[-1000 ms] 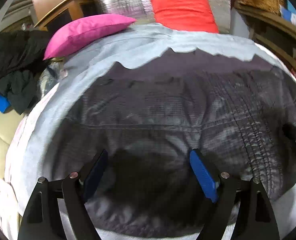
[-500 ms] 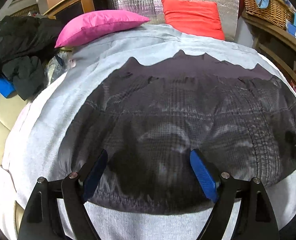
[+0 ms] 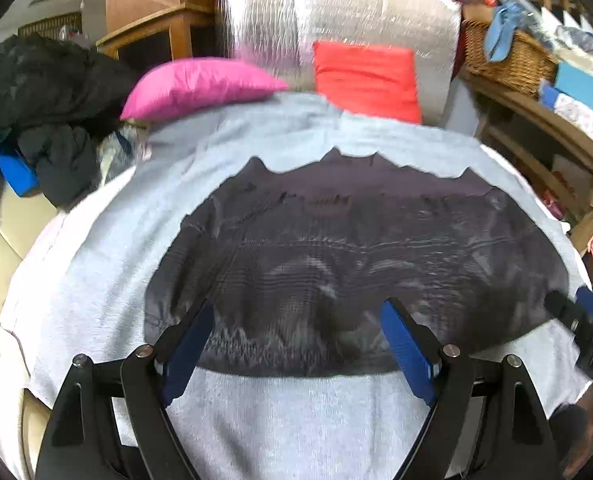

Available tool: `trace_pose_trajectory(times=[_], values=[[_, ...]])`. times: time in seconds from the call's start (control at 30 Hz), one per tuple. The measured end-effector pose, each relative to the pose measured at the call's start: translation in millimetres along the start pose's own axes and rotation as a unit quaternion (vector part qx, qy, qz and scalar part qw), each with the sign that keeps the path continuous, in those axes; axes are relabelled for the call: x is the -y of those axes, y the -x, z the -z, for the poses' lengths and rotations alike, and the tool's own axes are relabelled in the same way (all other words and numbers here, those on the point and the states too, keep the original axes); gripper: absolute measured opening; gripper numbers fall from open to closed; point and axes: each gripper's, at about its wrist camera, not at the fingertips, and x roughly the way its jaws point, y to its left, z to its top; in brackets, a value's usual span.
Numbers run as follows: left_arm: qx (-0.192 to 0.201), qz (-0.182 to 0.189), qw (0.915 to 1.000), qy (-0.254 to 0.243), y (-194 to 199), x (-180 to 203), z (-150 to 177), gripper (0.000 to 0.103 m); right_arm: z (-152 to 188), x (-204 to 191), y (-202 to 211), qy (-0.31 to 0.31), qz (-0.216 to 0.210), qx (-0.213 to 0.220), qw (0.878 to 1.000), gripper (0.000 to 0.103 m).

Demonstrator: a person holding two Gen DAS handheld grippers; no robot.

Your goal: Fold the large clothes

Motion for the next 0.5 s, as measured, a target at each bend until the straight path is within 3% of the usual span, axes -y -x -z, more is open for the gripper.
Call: trace_pose_trajectory(times=[0.13,0.23,0.47,0.5], values=[[0.001,0.005,0.9998,0.018,15.8,-9.3,16.0,0.086,33.8,-3.4,24.8,-0.034,-0.019,0.007,0.999,0.081],[0.002,-0.014,0.9997,0.021,23.5,-11.9,19.6,0.086,47.6,-8.0,19.6,-0.021,-0.017,-0.008,1.000,0.081],[0.013,-0.029,0.9983,0.049,42.8,-16.2,11.1,0.086,38.1,-31.7,37.4,0.026,-0.027,0.016,0.999,0.082],[0.016,-0.028,0.9981,0.052,46.9,-16.4,9.6,0.086,36.9,-36.5,41.6,0.032,-0.027,0.020,0.999,0.086]])
